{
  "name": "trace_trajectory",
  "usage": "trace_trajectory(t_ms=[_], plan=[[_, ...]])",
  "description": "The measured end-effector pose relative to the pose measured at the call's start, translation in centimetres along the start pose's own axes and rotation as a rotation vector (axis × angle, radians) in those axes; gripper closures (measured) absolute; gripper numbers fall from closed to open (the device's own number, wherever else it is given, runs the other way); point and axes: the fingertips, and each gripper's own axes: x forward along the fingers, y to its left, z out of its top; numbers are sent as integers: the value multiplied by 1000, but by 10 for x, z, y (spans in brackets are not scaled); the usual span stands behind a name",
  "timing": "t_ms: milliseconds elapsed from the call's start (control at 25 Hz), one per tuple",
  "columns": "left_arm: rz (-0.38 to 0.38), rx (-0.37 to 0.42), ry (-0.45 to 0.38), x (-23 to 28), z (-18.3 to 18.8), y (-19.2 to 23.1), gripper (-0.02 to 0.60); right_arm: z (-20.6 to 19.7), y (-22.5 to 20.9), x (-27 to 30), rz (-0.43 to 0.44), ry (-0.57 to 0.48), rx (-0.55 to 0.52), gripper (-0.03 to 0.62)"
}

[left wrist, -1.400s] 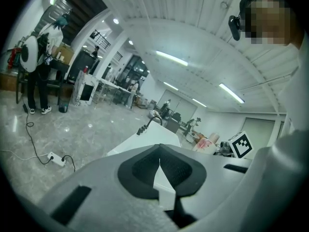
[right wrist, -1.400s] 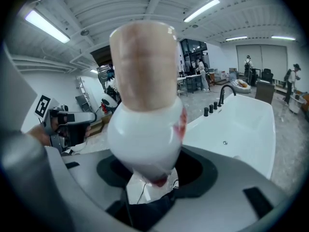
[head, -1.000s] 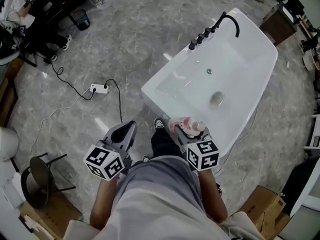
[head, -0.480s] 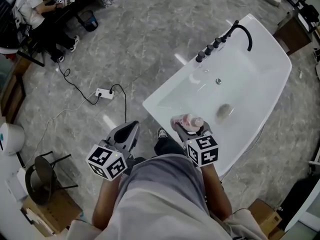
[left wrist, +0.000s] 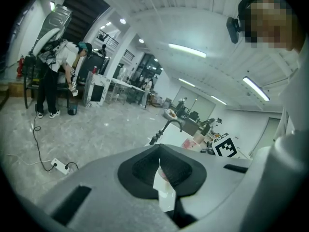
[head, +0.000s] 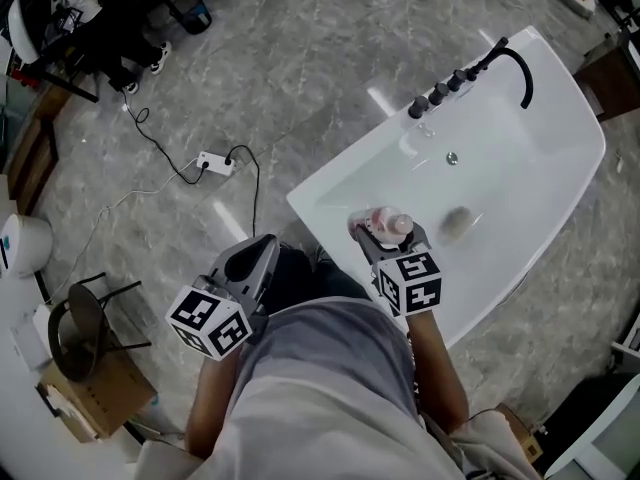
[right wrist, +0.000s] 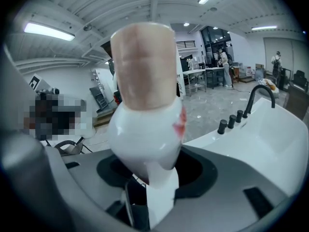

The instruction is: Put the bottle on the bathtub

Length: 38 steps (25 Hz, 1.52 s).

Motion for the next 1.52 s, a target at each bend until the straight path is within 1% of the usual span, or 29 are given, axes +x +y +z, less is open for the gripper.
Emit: trace_trajectory(t_ms=[240,560,800,1160,1520], plan=[[20,-26,-4,3,0,9,577,5,-13,17,-6,14,-10,372],[18,-68,-15,20,1,17,577,14,-29,33,-8,24,-15,372],[42,-110,-21,28,3,31,577,22,-42,49,-5,41,-19,372],[77,-139,13,25,-3,54,577,27,-59,87,-20,69,-21,372],[73,-146,18,27,3,67,577,20,-67,117,-30,122,-36,372]])
